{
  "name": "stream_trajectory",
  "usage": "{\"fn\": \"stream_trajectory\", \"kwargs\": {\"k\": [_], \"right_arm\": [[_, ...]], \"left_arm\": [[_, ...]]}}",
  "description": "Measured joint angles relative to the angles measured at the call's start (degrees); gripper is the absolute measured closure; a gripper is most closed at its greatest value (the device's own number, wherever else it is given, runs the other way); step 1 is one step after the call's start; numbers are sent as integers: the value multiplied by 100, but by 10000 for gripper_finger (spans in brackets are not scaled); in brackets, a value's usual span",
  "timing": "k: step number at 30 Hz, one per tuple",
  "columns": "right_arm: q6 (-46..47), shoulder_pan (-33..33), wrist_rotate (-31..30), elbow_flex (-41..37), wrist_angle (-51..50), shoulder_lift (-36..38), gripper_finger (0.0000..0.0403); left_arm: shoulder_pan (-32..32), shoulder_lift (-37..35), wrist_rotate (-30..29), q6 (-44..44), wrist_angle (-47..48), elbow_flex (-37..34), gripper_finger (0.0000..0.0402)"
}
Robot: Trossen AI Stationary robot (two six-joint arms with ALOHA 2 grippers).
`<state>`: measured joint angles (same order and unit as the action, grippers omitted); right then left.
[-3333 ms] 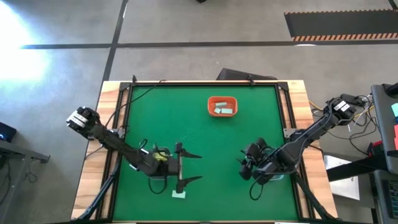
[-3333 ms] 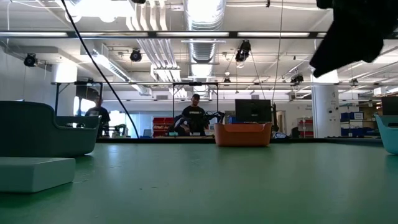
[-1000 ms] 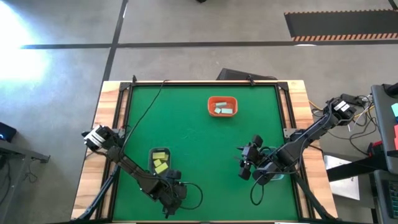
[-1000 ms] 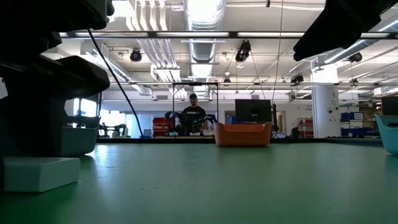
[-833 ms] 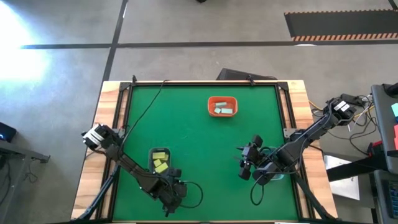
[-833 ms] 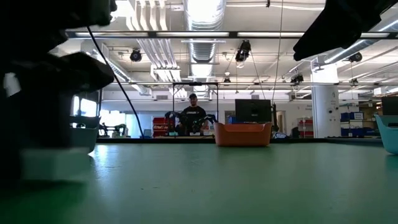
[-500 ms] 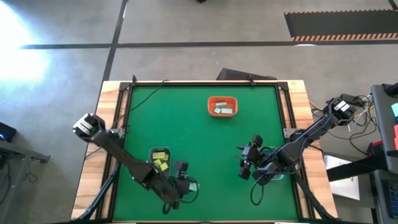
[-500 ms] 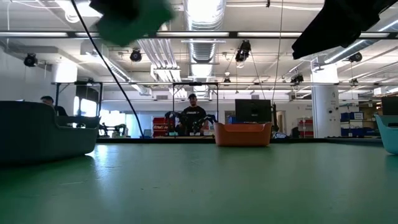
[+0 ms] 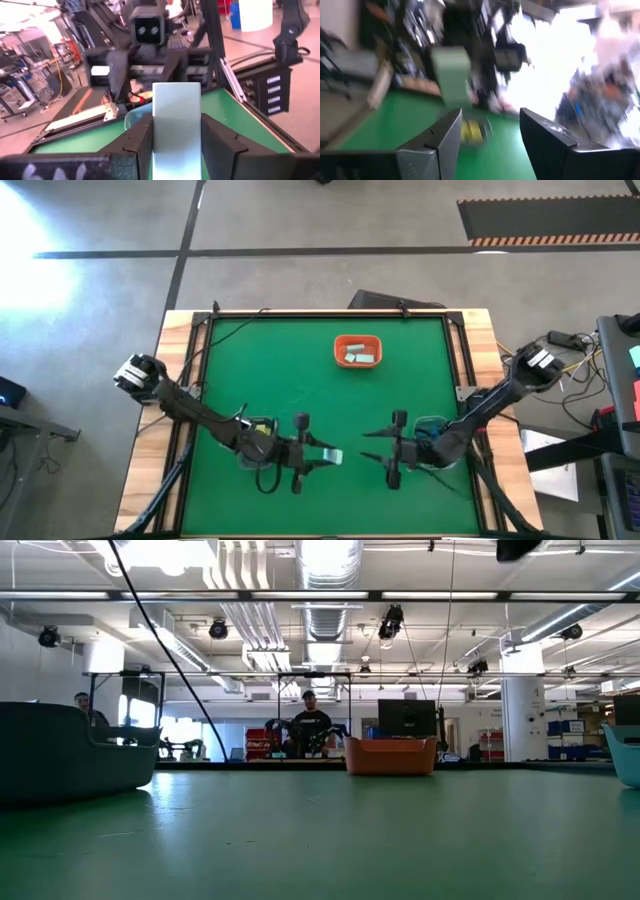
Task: Sort & place blocks by color
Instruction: Put the light blue block into the orange bin
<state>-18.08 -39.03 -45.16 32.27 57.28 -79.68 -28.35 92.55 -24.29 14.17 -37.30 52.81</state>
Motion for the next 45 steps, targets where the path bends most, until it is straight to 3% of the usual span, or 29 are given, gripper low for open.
{"fn": "stream_trajectory", "kwargs": {"k": [3, 5, 16, 26, 34, 45], "right_arm": [[-858, 59, 630, -98, 1560, -339, 216], [-1110, 148, 881, -46, 2028, -536, 216], [-1131, 468, 1278, 637, 2091, -1053, 177], [-697, 844, 1451, 695, 2014, -1194, 147], [-633, 1042, 1973, 697, 2002, -1199, 172], [-311, 1369, 2739, 697, 1964, -1226, 239]], "left_arm": [[50, -1, 5, 6, -414, -177, 284], [66, -1, 15, 4, -570, -231, 284], [273, -1, 20, 4, -606, -229, 283], [337, -1, 26, 62, -918, -192, 283], [340, -1, 24, 125, -869, -228, 283], [390, -1, 26, 124, -874, -229, 283]]}}
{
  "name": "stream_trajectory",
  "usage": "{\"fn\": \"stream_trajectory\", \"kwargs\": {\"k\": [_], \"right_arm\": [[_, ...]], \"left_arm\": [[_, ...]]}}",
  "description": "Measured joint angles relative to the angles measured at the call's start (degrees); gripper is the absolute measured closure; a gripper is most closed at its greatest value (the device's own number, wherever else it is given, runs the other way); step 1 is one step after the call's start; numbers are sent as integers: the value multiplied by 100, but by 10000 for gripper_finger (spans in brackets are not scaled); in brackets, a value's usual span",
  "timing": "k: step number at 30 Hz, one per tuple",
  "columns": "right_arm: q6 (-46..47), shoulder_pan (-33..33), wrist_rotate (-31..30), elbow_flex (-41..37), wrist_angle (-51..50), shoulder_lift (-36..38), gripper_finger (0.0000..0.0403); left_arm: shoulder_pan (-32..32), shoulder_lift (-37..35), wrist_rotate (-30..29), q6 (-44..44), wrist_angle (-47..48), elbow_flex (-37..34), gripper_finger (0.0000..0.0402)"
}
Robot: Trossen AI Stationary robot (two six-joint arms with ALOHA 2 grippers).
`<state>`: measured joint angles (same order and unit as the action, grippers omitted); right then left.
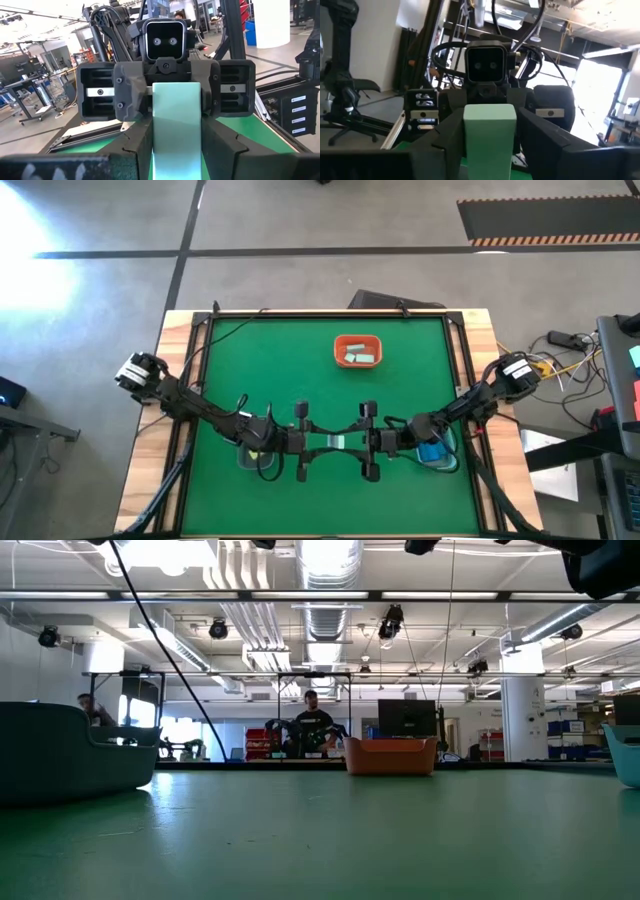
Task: Sort & place blocks by color
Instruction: Put the light blue block into the orange bin
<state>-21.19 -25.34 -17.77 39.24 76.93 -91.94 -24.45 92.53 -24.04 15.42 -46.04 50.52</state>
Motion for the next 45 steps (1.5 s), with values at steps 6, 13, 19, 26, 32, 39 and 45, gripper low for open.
{"fn": "stream_trajectory", "kwargs": {"k": [6, 13, 19, 26, 32, 39, 45], "right_arm": [[-166, 0, 25, 9, -15, 0, 283], [-162, 0, 42, 9, -79, 0, 283], [-131, 12, -69, 9, -232, 34, 283], [77, -1, -927, 11, -1028, 344, 283], [989, 251, -1531, 312, -3756, 1202, 283], [2253, 1163, -1660, 1599, -8644, 1779, 283], [2122, 2470, -1101, 2526, -10788, 1409, 283]], "left_arm": [[6, 0, -3, 5, -3, -8, 268], [12, 0, -1, -287, 101, -35, 201], [0, -53, -923, -91, 487, -35, 125], [23, -626, -1254, 207, 1905, -129, 85], [48, -1344, -1310, 157, 3399, -146, 82], [69, -1932, -1409, 176, 3655, -308, 82], [76, -2271, -1529, 144, 3602, -616, 82]]}}
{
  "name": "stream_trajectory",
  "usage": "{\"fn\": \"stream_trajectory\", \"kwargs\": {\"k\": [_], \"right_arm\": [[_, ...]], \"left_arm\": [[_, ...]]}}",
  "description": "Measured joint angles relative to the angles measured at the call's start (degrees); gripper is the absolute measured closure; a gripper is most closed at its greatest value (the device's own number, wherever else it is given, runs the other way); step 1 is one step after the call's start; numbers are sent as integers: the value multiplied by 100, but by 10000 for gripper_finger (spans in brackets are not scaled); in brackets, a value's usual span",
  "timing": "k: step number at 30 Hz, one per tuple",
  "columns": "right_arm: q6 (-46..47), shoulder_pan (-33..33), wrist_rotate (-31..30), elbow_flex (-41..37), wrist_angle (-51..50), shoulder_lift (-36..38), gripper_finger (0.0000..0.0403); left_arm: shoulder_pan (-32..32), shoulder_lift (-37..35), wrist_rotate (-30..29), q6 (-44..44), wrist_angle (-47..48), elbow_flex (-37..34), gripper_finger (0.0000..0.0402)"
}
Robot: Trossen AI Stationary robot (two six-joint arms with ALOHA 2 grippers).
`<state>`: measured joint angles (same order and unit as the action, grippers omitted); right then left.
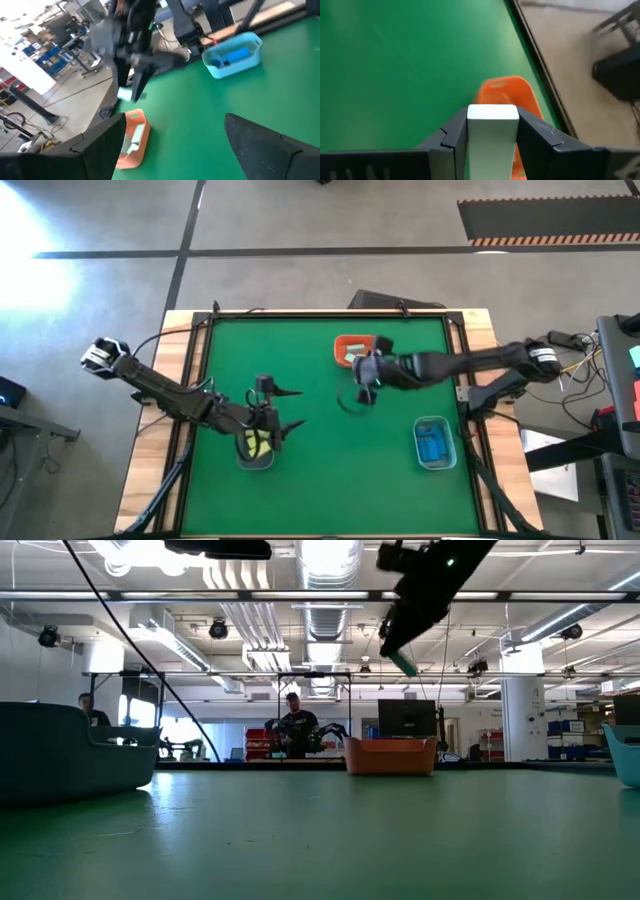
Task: Sort & place blocks by color
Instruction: Put the light blue block into the orange bin, then return to Home Position
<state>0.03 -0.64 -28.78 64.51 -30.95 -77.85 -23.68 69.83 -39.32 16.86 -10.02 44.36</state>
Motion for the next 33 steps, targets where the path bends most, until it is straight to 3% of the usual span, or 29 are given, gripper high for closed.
{"fn": "stream_trajectory", "kwargs": {"k": [9, 14, 18, 25, 33], "right_arm": [[-1617, 1885, 1725, 513, -203, -1013, 283], [-1945, 2449, 2140, 562, -188, -1518, 283], [-1956, 2563, 2237, 562, -184, -1817, 279], [-1888, 2557, 2129, 562, -157, -1999, 217], [-1114, 2333, 2426, 533, -139, -1414, 225]], "left_arm": [[-2, -86, -38, -151, -6, -43, 82], [-2, -73, -38, -151, -16, -70, 81], [-2, -73, -40, -149, -11, -79, 81], [-2, -70, -40, -150, -11, -79, 81], [-26, -66, -41, -152, 2, -79, 81]]}}
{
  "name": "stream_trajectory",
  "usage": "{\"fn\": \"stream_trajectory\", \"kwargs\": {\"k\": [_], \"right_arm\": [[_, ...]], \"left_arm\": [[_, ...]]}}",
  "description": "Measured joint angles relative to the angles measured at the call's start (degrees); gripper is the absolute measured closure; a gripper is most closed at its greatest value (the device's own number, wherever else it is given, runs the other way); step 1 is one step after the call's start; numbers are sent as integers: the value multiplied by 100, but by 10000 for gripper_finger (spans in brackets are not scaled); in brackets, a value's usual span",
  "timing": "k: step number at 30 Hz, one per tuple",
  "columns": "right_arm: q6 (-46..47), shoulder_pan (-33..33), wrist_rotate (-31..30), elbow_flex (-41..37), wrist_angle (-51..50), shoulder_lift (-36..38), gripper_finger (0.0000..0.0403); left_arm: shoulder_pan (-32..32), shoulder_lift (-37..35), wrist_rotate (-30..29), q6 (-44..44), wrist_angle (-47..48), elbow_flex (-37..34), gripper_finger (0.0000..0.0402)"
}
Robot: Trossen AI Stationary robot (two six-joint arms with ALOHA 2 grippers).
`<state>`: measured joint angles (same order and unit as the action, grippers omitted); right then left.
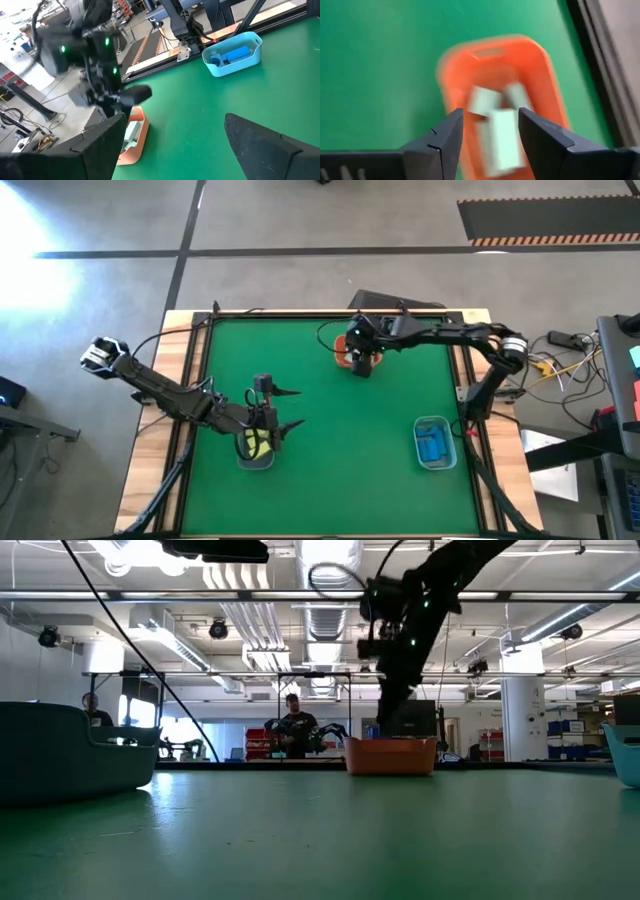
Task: Sort & place blocks by color
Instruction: Return to Home Position
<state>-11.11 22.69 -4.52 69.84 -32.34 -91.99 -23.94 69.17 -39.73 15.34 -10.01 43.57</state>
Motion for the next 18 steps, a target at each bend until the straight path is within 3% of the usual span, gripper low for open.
{"fn": "stream_trajectory", "kwargs": {"k": [3, 10, 14, 18], "right_arm": [[347, -412, 212, -217, 411, 423, 237], [690, -2031, 177, -1794, 3125, 1552, 269], [691, -2833, -279, -2660, 4203, 2139, 273], [669, -3440, -866, -3285, 4641, 2710, 273]], "left_arm": [[-99, -79, -8, 39, 117, -79, 81], [-480, -894, -3, -1, 105, -581, 95], [-635, -1400, 5, -282, -185, -1028, 124], [-659, -1748, 3, -420, -319, -1347, 161]]}}
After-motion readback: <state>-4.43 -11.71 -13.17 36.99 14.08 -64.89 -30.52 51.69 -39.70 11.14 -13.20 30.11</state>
